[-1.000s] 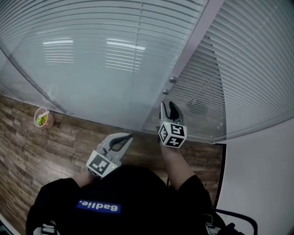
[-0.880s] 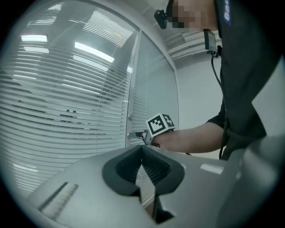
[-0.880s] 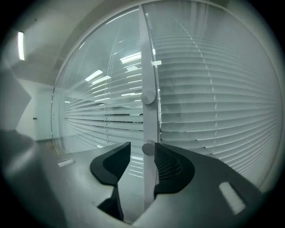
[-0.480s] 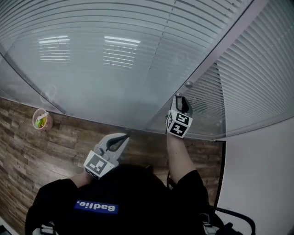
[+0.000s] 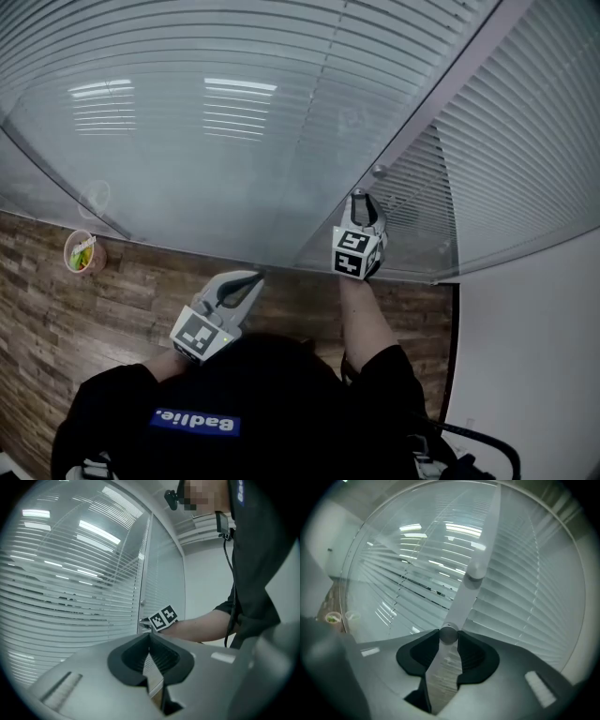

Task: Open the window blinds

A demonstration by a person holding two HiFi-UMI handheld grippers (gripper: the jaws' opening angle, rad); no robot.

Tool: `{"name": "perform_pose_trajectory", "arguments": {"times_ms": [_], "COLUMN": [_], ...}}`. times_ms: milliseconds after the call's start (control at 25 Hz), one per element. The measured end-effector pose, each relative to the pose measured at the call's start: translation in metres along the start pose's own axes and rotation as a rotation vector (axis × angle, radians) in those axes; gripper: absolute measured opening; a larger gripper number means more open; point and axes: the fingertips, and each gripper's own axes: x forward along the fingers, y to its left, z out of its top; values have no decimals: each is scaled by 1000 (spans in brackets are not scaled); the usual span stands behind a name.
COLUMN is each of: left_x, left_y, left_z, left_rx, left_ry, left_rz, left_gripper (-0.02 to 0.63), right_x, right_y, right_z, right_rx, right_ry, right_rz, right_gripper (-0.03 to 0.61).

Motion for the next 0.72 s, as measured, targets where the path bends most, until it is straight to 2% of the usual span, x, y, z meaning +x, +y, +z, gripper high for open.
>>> {"name": "perform_pose_trajectory", "arguments": {"times_ms": [400,600,720], "left_x": [5,6,8], "left_y": [-3,-3,-6], "left_z": [3,-1,-3], "left_rx": [-1,8,-16], "left_ry": [-6,-1,1], "left_rz": [-12,-16,-17], "left_gripper": [-2,-2,-2], "right_x": [0,-1,0], "right_y": [6,8,9], "right_z": [0,0,-1], "right_rx": [-592,-794,-865], "right_ry": [6,-1,-3], "right_rz": [-89,-118,-116], "right_gripper": [126,126,127]}}
